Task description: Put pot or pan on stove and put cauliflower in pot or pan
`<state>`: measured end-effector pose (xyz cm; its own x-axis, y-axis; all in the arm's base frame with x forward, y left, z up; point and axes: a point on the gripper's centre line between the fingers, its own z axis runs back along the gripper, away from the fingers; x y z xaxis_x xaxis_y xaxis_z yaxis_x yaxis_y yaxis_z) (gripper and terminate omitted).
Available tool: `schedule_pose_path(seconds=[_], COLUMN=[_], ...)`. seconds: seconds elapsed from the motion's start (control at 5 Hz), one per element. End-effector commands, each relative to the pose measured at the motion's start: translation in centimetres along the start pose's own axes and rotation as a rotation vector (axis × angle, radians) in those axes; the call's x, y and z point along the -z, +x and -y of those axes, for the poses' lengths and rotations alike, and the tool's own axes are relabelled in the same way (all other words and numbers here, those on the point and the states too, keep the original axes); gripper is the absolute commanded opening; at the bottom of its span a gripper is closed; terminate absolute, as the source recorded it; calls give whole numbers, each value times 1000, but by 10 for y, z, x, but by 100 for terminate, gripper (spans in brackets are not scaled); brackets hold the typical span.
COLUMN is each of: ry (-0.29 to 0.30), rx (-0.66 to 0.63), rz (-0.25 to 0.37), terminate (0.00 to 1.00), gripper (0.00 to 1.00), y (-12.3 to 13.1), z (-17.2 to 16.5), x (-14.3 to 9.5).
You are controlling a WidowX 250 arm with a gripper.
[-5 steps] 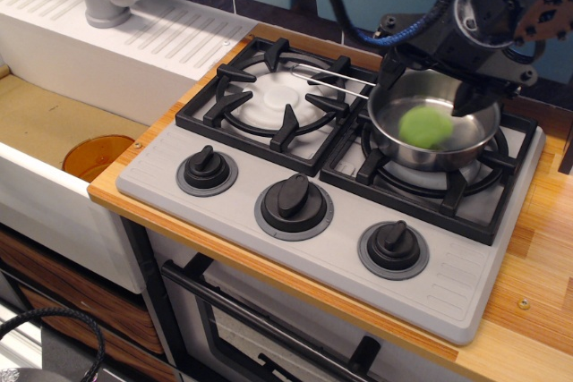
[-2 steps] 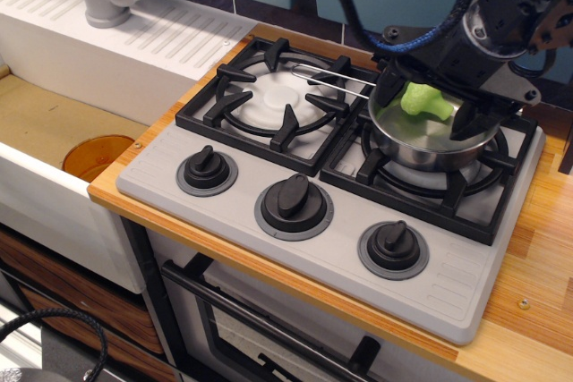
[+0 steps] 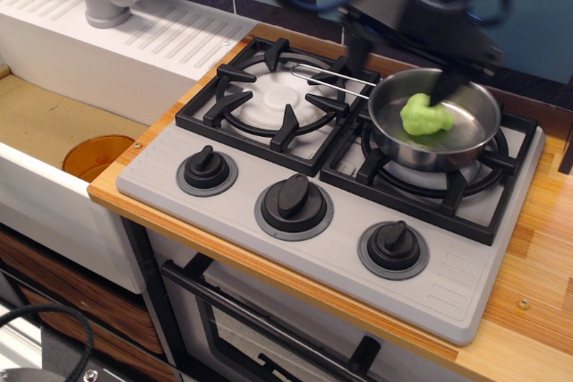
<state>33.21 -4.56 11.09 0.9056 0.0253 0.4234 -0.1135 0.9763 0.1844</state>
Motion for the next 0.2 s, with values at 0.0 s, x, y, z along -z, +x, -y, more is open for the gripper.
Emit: schedule_pose_path(seconds=[0.0], ry=[-41], rx=[115], rz=[67], terminate=[100], gripper=[100], y=[29], z=[-45], x=[-7])
